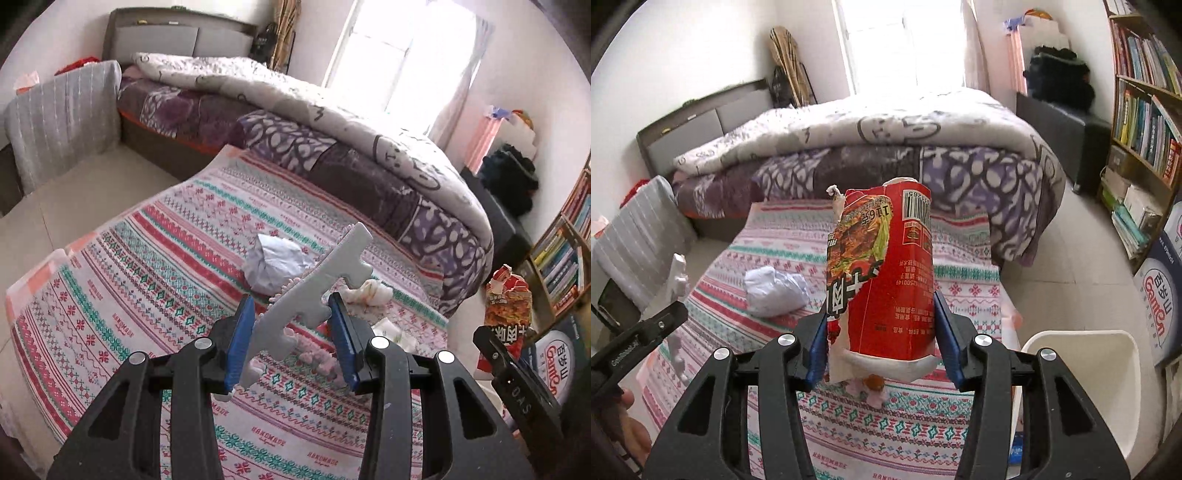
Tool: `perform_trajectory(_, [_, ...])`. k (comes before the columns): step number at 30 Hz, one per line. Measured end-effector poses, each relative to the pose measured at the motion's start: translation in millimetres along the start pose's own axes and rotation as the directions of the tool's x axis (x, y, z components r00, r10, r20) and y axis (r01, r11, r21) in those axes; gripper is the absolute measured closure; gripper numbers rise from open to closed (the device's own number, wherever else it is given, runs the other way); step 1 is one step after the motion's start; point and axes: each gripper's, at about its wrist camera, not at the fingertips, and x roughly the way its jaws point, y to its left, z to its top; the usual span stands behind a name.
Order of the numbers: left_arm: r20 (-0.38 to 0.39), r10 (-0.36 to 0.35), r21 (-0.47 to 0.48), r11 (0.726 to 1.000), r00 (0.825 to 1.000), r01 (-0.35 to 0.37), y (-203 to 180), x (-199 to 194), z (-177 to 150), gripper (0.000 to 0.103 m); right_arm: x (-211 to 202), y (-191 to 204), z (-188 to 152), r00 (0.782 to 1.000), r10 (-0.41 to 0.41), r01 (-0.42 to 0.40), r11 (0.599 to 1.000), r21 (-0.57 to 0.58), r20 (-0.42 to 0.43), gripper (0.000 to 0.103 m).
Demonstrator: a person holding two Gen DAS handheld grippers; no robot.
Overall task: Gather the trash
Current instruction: 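Lift the comb piece with the left tool while the right carries the red cup toward the bin, then open both tools over the white bin to drop comb piece and red snack bag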
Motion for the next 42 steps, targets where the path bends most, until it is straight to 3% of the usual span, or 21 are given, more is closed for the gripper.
perform_trajectory(9, [0.070,0.031,0.064,0.997,0.997,-0.035,-27,-10,-6,0.061,-12,-7,-1,0.998,-0.034,0.034,0.999,-0.004,0.047,0.055])
perform_trajectory(16, [0.079,0.024,0.109,0.993,0.997,-0.033,-50,-11,-12,0.060,-18,-18,0,0.997,-0.055,0.055,0.998,0.001,0.055,0.055])
perform_trajectory(42, [0.014,-0.066,0.250,0.967,0.998,0.060,-140,1,-46,0.060,-26,-106,-1,0.990,-0.137,0.138,0.984,0.114,-0.014,0.054])
